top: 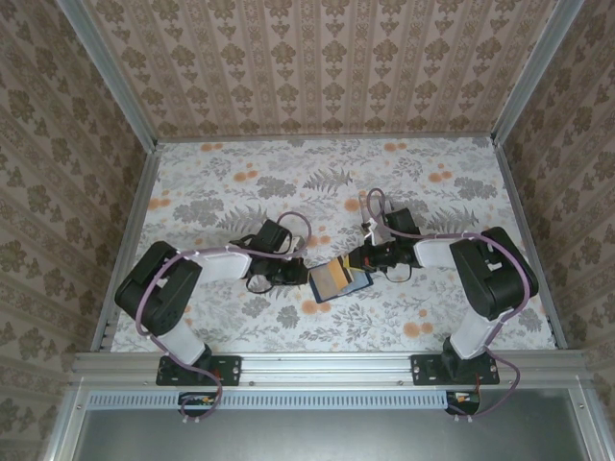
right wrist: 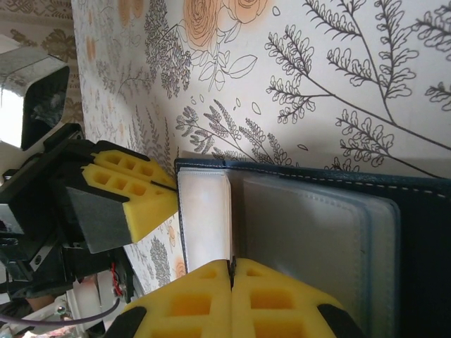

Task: Put the credit cards into the card holder

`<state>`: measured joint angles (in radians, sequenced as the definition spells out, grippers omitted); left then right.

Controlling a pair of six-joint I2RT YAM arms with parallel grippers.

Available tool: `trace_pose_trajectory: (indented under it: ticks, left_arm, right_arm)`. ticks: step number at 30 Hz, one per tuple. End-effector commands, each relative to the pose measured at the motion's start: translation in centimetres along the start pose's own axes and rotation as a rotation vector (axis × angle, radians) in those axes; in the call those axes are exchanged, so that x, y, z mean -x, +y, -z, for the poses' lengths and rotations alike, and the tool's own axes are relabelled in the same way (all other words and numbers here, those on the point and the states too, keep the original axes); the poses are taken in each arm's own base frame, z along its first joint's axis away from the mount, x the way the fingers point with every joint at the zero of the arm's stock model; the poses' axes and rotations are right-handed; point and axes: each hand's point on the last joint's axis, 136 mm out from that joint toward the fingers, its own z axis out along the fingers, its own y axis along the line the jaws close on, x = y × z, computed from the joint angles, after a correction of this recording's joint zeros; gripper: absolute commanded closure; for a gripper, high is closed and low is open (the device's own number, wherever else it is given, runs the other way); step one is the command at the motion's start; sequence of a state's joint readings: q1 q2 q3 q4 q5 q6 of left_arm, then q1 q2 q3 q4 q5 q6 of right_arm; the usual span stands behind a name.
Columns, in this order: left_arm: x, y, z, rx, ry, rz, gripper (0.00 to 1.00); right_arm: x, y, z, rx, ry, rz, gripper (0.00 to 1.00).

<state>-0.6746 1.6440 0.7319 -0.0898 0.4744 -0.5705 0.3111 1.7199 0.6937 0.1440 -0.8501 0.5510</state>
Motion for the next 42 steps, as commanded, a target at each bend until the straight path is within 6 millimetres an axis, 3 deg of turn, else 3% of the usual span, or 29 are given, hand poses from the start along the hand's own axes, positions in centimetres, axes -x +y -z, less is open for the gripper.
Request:
trace_pose_trajectory:
  ticks: [1, 11, 19, 42]
  left_arm:
    - [0.1, 0.3, -0.1, 0.035, 0.015, -0.012, 0.91]
    - [0.8, 0.2, -0.7, 0.035, 0.012, -0.004, 0.92]
    - [0.8, 0.2, -1.0, 0.027, 0.018, 0.005, 0.92]
    - [0.4, 0.2, -0.8, 0.034, 0.011, 0.021, 0.92]
  right_arm:
    - [-0.5, -0.1, -0.3, 0.039, 0.014, -0.020, 1.00]
    - [-1.8, -0.7, 0.0, 0.026, 0.013, -0.028, 1.00]
    - [-1.3, -0.9, -0.4, 0.015, -0.030, -0.052, 1.00]
    - [-3.6, -0.1, -4.3, -0.094, -0.053, -0.017, 0.96]
